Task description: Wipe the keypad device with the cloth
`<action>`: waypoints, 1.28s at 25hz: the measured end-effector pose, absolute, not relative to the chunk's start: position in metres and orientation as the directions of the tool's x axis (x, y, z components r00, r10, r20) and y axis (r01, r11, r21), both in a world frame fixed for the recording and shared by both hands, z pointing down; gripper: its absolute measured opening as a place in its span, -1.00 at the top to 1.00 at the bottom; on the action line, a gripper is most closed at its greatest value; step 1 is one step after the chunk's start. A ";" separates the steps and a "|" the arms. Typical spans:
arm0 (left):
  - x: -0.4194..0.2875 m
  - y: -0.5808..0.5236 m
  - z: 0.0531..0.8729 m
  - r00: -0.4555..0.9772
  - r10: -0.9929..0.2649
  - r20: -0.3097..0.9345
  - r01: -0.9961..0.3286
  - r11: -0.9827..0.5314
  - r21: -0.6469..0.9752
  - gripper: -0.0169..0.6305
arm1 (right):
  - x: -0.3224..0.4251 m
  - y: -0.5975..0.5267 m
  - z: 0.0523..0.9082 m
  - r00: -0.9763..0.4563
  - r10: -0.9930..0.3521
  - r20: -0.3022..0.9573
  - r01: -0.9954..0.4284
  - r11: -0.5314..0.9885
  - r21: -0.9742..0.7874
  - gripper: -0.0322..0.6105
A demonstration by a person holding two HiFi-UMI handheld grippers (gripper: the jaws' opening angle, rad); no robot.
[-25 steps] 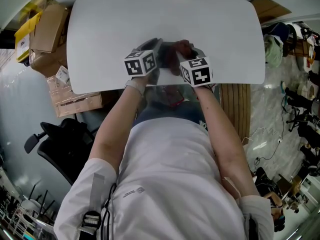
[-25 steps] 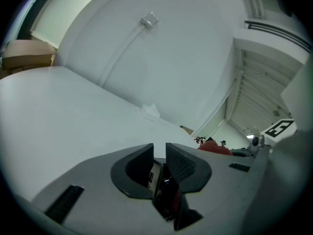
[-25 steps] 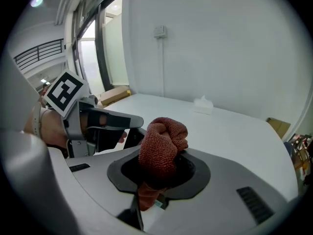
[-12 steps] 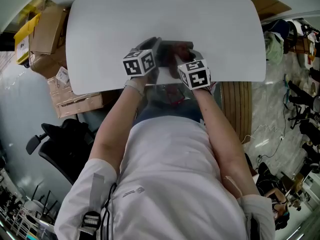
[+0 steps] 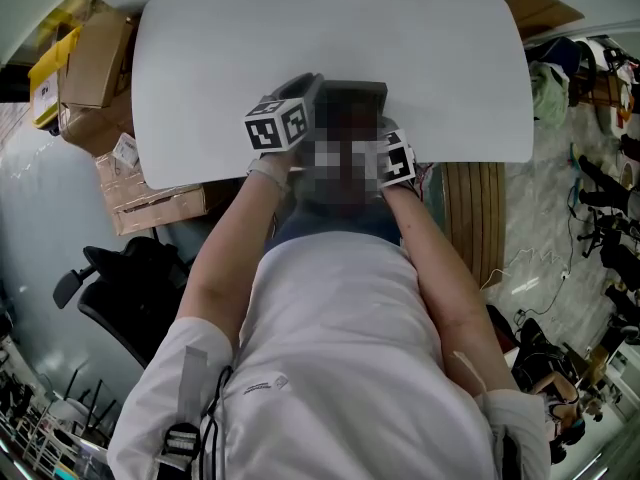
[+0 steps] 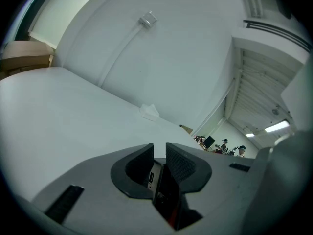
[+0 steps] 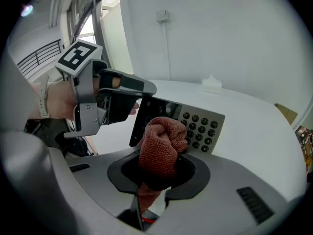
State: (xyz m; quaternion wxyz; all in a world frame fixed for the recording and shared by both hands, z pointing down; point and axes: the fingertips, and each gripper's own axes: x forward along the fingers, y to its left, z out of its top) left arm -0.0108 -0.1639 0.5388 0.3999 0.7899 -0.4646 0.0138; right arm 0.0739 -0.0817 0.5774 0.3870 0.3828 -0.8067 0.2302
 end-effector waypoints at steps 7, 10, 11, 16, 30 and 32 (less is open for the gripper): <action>-0.010 -0.163 0.539 0.567 -0.723 0.394 -0.747 -0.251 0.615 0.69 | 0.079 -0.064 0.597 -0.400 -0.386 0.831 -0.788 0.608 -0.097 0.59; -0.010 -0.164 0.539 0.565 -0.726 0.393 -0.748 -0.248 0.616 0.69 | 0.089 -0.059 0.610 -0.382 -0.361 0.851 -0.801 0.589 -0.110 0.59; -0.010 -0.164 0.539 0.564 -0.726 0.394 -0.747 -0.246 0.617 0.69 | 0.094 -0.057 0.615 -0.377 -0.355 0.856 -0.810 0.575 -0.118 0.59; -0.011 -0.164 0.540 0.566 -0.724 0.395 -0.742 -0.238 0.626 0.68 | 0.109 -0.053 0.627 -0.394 -0.353 0.849 -0.848 0.497 -0.187 0.59; -0.012 -0.157 0.539 0.574 -0.722 0.387 -0.720 -0.220 0.658 0.68 | 0.099 -0.100 0.545 -0.455 -0.495 0.740 -0.845 0.503 -0.184 0.59; -0.012 -0.158 0.539 0.575 -0.722 0.385 -0.719 -0.222 0.659 0.69 | 0.085 -0.112 0.527 -0.475 -0.514 0.715 -0.830 0.530 -0.171 0.59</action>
